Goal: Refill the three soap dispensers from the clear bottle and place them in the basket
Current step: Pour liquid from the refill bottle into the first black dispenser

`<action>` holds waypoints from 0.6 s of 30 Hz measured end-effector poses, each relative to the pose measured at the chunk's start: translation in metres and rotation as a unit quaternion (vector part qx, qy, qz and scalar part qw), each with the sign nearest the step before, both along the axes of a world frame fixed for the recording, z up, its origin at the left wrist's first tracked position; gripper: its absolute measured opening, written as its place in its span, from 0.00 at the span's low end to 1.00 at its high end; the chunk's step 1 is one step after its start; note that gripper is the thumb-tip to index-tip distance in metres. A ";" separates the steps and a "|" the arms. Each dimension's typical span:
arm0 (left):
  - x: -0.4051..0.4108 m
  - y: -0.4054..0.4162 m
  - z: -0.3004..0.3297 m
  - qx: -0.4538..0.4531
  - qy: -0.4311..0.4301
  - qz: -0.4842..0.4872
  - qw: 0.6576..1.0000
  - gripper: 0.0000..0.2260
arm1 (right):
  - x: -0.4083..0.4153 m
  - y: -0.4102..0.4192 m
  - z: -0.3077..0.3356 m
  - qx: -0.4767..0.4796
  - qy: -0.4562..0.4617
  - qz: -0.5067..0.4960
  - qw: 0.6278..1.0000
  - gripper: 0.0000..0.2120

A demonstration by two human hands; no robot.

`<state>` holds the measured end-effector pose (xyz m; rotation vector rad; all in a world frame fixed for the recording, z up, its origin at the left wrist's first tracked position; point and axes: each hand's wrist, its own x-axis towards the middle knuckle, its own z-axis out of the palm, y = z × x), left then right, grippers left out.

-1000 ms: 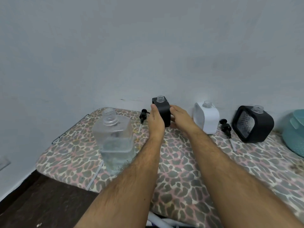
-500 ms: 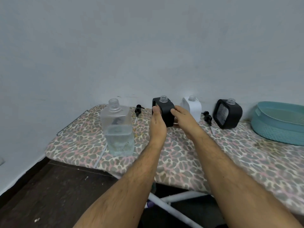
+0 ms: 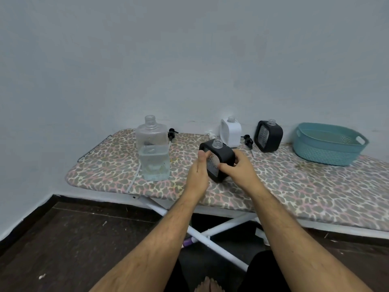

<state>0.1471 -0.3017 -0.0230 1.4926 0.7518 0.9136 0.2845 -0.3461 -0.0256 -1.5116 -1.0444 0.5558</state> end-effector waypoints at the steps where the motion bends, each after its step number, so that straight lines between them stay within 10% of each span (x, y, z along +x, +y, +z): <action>1: 0.000 -0.001 0.001 0.000 0.002 -0.007 1.000 0.37 | -0.002 -0.002 -0.001 0.000 -0.003 -0.007 1.000 0.20; 8: -0.006 0.001 0.003 0.013 0.021 -0.012 1.000 0.29 | -0.011 0.003 -0.007 -0.020 -0.048 -0.018 0.998 0.27; 13: -0.040 0.005 0.000 0.172 0.018 0.190 0.967 0.09 | -0.014 0.005 -0.012 -0.020 -0.064 -0.037 0.997 0.27; 18: -0.084 0.029 0.016 0.233 -0.008 0.367 0.900 0.18 | -0.019 0.010 -0.014 -0.020 -0.071 -0.059 0.996 0.28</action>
